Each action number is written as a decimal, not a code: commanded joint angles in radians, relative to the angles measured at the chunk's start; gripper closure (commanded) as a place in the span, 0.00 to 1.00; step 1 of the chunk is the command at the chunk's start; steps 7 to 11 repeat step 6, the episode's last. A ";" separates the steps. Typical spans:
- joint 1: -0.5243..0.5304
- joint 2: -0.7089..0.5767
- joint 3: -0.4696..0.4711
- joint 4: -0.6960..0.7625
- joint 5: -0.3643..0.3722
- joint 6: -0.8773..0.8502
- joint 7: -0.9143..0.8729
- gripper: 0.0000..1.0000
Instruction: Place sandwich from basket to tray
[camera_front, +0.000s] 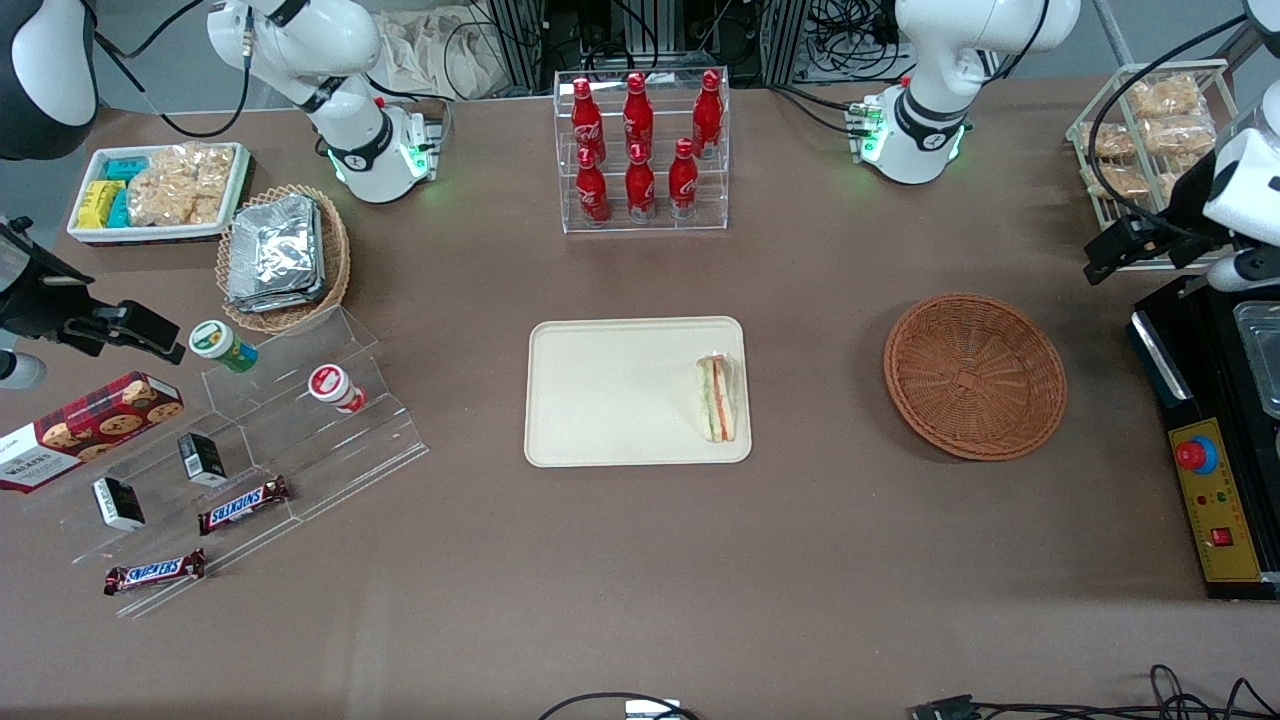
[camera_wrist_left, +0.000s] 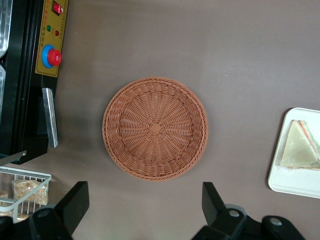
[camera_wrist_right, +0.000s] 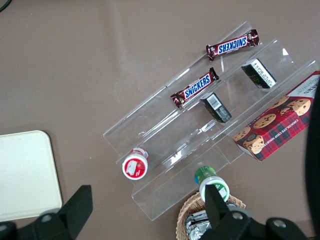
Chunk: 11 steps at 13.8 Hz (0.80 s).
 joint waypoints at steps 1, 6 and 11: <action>0.163 0.036 -0.186 0.062 -0.025 -0.036 0.007 0.00; 0.209 0.041 -0.219 0.069 -0.038 -0.050 0.011 0.00; 0.209 0.041 -0.219 0.069 -0.038 -0.050 0.011 0.00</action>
